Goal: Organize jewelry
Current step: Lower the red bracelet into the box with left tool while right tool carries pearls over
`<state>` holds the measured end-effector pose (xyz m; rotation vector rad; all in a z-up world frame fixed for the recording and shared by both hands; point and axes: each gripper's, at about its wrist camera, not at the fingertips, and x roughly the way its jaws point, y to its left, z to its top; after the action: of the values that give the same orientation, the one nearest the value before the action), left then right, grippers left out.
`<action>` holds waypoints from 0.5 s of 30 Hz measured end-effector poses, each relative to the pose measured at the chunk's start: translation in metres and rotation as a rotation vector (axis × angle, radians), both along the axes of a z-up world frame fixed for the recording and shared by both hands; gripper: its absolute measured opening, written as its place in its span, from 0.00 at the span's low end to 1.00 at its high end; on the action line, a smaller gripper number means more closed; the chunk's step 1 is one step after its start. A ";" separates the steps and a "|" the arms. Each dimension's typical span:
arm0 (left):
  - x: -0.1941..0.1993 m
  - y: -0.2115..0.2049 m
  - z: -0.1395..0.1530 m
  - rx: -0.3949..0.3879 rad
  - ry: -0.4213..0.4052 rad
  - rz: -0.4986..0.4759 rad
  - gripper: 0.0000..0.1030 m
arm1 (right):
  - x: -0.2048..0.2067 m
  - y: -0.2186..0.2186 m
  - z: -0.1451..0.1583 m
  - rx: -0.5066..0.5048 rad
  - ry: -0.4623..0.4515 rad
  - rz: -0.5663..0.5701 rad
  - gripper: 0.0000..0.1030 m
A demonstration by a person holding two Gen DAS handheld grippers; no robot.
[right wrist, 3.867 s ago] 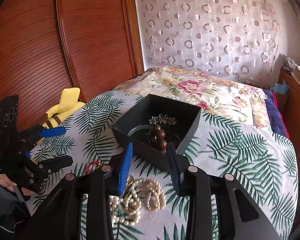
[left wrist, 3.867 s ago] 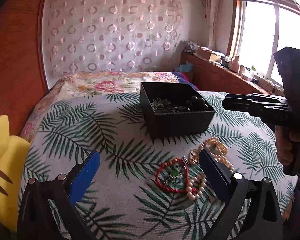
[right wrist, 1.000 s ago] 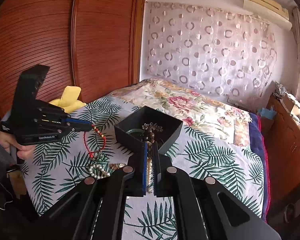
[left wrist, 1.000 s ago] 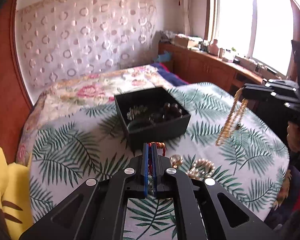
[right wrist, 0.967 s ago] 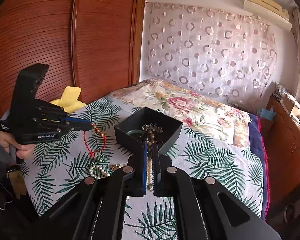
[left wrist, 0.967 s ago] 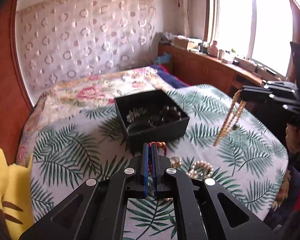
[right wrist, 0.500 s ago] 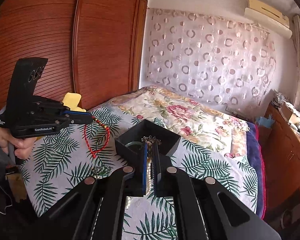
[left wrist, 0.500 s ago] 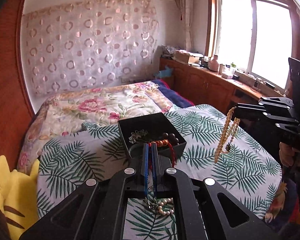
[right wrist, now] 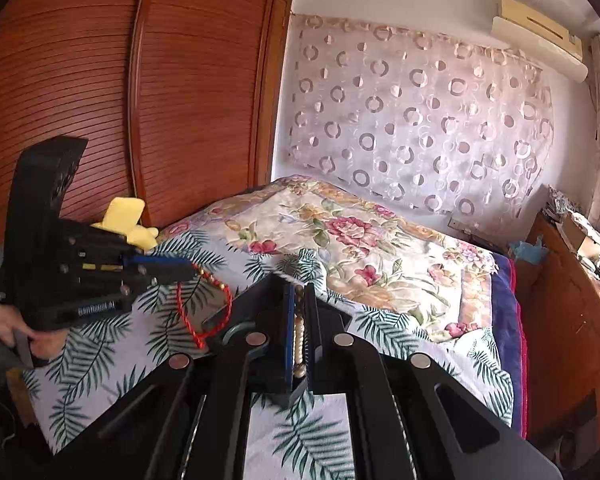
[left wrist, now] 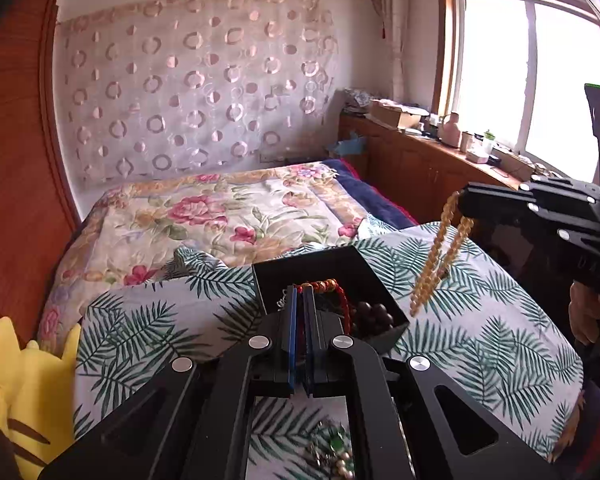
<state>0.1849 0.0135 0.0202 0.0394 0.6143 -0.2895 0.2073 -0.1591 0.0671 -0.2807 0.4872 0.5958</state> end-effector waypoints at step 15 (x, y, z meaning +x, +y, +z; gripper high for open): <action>0.034 -0.004 -0.028 0.002 0.059 0.022 0.02 | 0.068 0.027 -0.043 0.012 0.144 -0.028 0.06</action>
<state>0.2188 0.0091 -0.0079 0.0260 0.6727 -0.2698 0.2749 -0.1326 0.0237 -0.2202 0.6249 0.5938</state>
